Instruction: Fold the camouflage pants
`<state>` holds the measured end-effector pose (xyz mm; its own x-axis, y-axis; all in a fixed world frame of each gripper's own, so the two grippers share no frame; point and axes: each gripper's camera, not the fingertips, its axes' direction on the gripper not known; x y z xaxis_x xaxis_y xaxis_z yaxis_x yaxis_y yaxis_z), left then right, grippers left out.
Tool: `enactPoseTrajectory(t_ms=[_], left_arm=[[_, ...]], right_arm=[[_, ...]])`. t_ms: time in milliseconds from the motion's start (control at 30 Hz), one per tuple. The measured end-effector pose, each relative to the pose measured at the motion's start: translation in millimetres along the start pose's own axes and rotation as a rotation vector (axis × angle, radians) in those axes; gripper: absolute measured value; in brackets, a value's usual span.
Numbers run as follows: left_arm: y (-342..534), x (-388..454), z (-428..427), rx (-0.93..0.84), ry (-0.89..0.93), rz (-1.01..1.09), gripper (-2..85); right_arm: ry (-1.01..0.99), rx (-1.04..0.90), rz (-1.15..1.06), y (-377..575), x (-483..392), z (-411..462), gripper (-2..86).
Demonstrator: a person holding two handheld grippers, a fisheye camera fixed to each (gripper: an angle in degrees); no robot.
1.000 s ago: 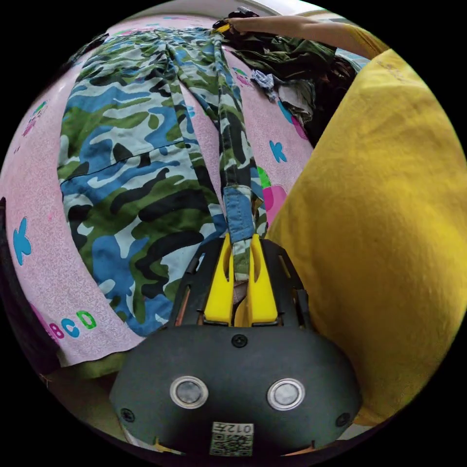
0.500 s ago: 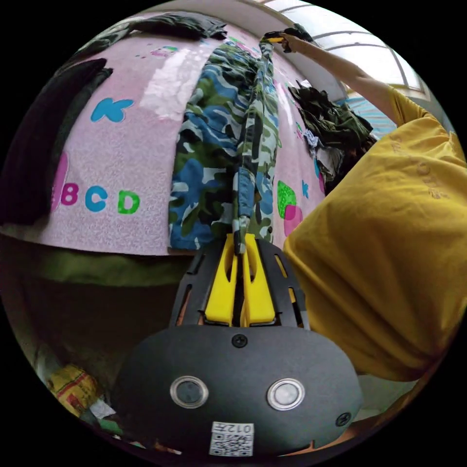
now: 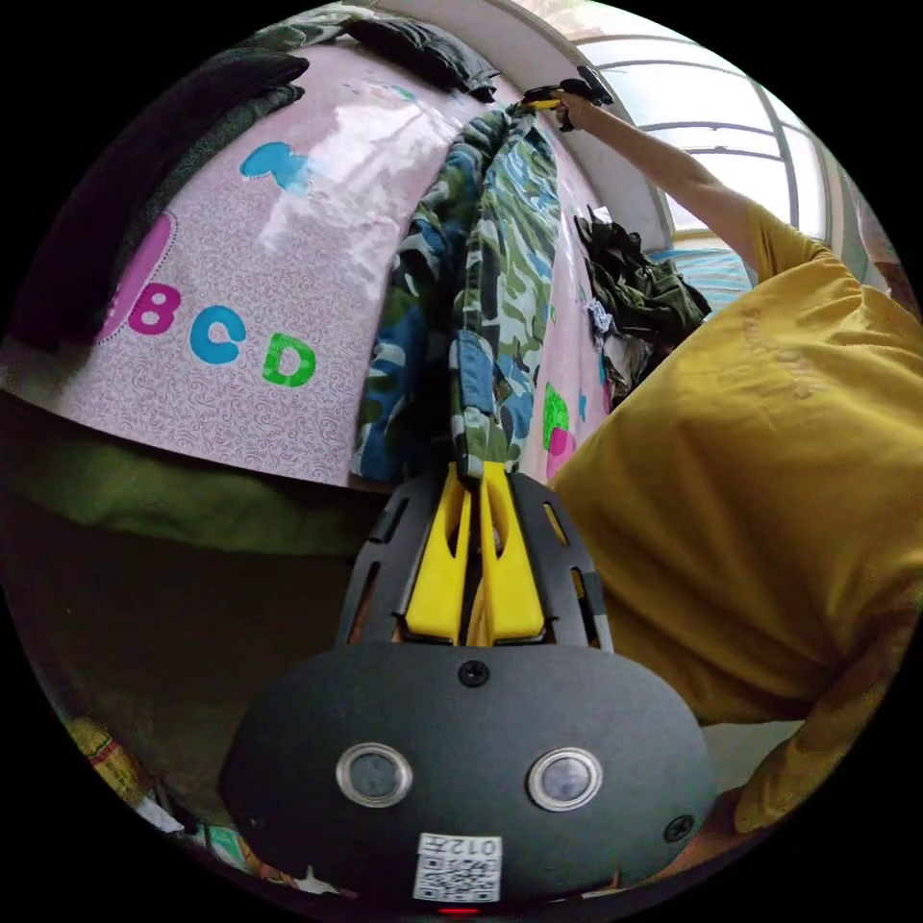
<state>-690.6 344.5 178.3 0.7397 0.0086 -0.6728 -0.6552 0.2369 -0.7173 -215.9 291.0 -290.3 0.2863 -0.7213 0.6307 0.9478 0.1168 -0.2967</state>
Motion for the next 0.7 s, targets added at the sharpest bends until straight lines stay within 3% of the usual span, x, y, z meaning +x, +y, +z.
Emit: enactPoseTrajectory(t_ms=[200, 367, 567, 700], left_arm=[[14.3, -35.7, 20.6, -0.002, 0.001, -0.153, 1.6], [23.8, -19.3, 36.6, -0.065, -0.176, -0.151, 0.8], [58.4, 8.6, 8.1, 0.068, -0.504, -0.311, 0.5], [36.6, 61.0, 3.2, 0.133, -0.576, -0.130, 0.7]], right_arm=[[-0.147, -0.119, -0.014, 10.6, -15.0, 46.5, 6.7], [-0.112, 0.037, -0.084, 70.6, -2.7, 22.4, 4.4], [-0.271, 0.165, -0.339, 241.5, 15.1, -11.0, 2.0], [-0.415, 0.167, -0.371, 368.3, 19.7, 7.0, 1.1]])
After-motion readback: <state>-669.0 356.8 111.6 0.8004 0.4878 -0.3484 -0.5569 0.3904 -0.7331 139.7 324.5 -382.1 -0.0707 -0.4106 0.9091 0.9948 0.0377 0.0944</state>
